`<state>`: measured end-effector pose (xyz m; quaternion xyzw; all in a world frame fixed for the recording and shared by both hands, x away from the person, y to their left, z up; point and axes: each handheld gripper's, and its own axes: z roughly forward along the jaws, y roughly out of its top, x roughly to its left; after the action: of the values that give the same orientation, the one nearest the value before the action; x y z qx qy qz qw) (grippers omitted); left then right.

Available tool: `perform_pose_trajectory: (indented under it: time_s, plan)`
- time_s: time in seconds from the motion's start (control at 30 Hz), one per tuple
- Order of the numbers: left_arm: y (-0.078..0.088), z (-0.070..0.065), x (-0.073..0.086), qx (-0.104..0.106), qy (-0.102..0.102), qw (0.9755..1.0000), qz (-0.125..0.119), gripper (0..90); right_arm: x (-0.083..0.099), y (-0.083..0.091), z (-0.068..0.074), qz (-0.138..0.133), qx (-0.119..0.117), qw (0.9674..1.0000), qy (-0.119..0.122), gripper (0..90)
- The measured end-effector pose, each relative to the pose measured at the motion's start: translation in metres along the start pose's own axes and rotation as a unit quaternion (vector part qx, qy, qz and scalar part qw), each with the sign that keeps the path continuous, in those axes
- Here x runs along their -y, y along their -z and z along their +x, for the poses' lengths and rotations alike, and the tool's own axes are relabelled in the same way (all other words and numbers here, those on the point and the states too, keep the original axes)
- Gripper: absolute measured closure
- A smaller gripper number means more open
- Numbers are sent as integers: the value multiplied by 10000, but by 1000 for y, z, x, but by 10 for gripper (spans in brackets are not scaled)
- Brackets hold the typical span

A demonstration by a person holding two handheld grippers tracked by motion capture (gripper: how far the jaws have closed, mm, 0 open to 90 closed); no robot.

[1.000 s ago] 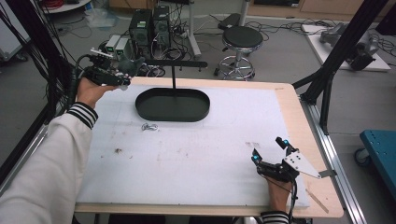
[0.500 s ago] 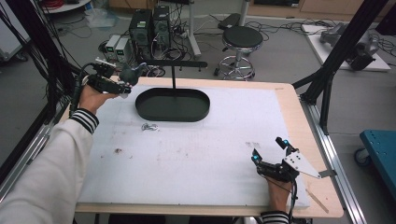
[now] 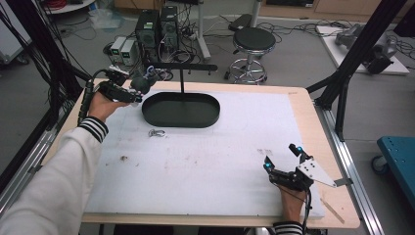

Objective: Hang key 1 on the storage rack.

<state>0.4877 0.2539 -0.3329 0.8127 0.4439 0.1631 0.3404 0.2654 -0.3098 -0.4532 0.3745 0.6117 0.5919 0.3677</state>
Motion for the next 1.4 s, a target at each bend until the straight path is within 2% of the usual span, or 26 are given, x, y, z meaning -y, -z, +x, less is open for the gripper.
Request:
perform_pose_trajectory:
  time_s: [0.07,0.1,0.13,0.17,0.2,0.23,0.27,0.33,0.4,0.47,0.63,0.77,0.8,0.87,0.93,1.03,1.23,1.3,1.4]
  plan:
    - [1,2,1,73,-15,10000,9,431,0,0,0,1,4,10000,8,13]
    - [1,3,2,152,-79,9998,-37,366,0,0,0,0,0,10000,1,13]
    - [1,4,3,217,-175,9996,-88,254,0,0,0,1,5,10000,7,13]
    - [2,4,3,123,-248,9994,-198,136,0,0,0,5,12,10000,17,13]
    - [5,4,4,143,-305,9985,-421,82,0,0,0,4,8,10000,10,13]
    - [8,5,6,285,-359,9961,-749,58,0,0,0,3,5,10000,11,13]
    - [12,5,8,452,-425,9926,-1042,57,0,0,0,5,6,10000,22,13]
    - [19,5,11,653,-464,9874,-1366,37,0,0,0,-1,7,10000,6,13]
    - [24,4,14,747,-513,9850,-1466,17,0,0,0,0,13,10000,7,13]
    - [31,1,18,738,-562,9835,-1551,17,0,0,0,9,10,10000,-28,12]
    - [48,-11,36,713,-757,9764,-1891,17,0,0,0,-1,10,10000,0,12]
    - [61,-19,51,684,-760,9707,-2175,17,0,0,0,8,2,10000,-15,12]
    - [65,-20,55,681,-797,9684,-2264,17,0,0,0,7,5,10000,-19,12]
    - [69,-24,60,681,-791,9658,-2374,17,0,0,0,5,4,10000,-18,12]
    - [73,-27,66,727,-819,9611,-2537,17,0,0,0,-2,6,10000,6,12]
    - [78,-32,75,791,-872,9553,-2713,17,0,0,0,3,15,10000,49,12]
    - [82,-42,99,845,-921,9473,-2949,17,0,0,0,4,18,10000,49,13]
    - [83,-44,106,846,-936,9457,-2995,17,0,0,0,2,16,10000,51,13]
    - [82,-49,117,899,-853,9449,-3031,17,0,0,0,5,18,10000,54,13]
